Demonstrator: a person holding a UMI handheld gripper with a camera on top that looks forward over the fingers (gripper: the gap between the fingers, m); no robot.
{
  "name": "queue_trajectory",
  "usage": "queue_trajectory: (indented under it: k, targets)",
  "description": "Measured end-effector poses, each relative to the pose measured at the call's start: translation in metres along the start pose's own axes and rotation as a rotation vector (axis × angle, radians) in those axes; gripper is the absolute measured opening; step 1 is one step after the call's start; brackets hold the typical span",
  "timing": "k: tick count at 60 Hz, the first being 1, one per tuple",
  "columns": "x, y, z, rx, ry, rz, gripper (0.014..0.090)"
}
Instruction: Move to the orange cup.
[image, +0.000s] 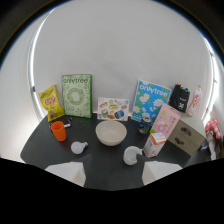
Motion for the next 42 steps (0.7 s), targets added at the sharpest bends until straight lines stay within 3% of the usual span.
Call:
queue_trajectory:
  k: [21,42]
  targets:
    - [-0.025,0.027,-0.014,-0.043,0.039,-0.007,0.0856]
    - [-0.175,0.077,0.001,-0.145,-0.077,-0.019,0.0854]
